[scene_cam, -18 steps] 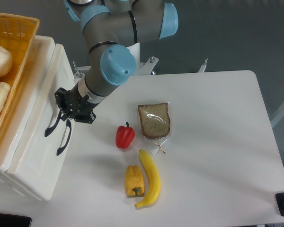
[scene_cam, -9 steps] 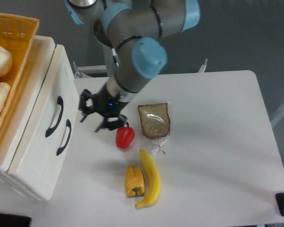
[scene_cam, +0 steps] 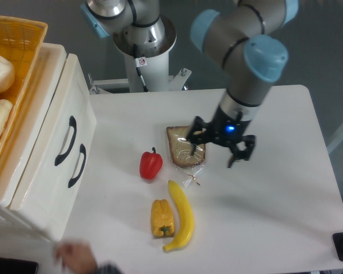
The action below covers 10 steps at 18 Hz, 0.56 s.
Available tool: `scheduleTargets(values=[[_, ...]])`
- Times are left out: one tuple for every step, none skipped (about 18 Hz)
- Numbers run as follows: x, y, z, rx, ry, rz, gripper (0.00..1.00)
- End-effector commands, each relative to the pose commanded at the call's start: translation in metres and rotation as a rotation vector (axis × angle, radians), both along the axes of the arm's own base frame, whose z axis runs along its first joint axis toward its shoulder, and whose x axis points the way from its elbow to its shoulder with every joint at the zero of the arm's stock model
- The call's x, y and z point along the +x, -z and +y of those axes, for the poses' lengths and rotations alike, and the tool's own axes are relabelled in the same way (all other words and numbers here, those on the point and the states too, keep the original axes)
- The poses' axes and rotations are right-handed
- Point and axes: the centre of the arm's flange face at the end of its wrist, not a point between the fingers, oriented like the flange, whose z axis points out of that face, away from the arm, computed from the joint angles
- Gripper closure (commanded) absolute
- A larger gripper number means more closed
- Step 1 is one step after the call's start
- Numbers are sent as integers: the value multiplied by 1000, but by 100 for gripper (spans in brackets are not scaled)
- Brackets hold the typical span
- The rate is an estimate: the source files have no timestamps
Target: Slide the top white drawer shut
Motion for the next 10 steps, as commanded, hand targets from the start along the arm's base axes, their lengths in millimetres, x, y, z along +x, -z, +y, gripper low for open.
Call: scheduleTargets(values=[[-6, 0, -8, -11, 61, 23, 0], [-11, 2, -16, -26, 129, 44, 0], [-17, 9, -23, -45, 200, 57, 0], [-24, 14, -30, -63, 267, 71, 0], [-30, 17, -37, -78, 320, 82, 0], [-38, 22, -43, -82, 352, 89, 0], [-45, 25, -48, -82, 374, 104, 0], [-50, 30, -51, -93, 396, 118, 0], [-55, 37, -54, -117, 412, 119, 0], [-59, 42, -55, -133, 415, 124, 0]])
